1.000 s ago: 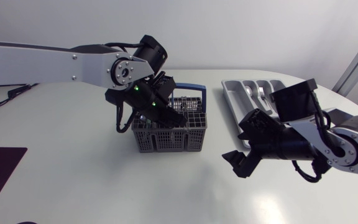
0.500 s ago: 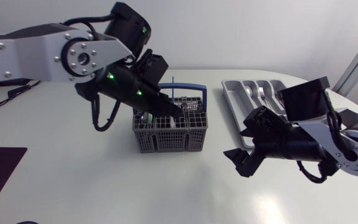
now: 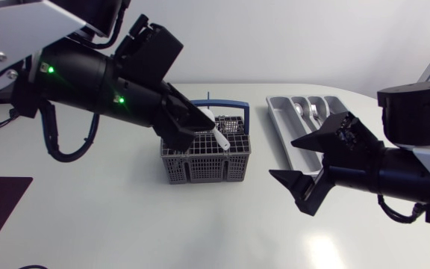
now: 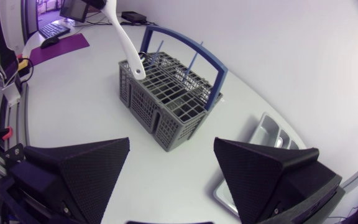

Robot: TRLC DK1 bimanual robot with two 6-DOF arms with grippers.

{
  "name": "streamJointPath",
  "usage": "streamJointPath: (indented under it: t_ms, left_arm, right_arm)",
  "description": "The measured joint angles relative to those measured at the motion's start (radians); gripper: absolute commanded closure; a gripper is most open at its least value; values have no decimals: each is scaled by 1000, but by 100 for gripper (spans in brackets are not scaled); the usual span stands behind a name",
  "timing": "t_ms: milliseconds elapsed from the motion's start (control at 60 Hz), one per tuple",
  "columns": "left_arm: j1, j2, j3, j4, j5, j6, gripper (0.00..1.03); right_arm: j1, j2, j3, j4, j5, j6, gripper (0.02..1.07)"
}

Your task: Unload the cutlery basket into the drawer organizer.

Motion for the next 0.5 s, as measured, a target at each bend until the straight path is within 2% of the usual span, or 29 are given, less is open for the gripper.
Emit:
streamJointPath:
  t_ms: [233, 350, 500]
  left_arm:
    - [-12, -2, -2, -118, 171, 233, 91]
    - [-63, -2, -2, -170, 198, 335, 91]
    - [-114, 2, -2, -184, 203, 409, 91]
  right_arm:
    - [67, -37, 22, -35, -49, -27, 9]
    - [120, -37, 38, -55, -68, -41, 11]
    - [210, -37, 56, -84, -83, -53, 14]
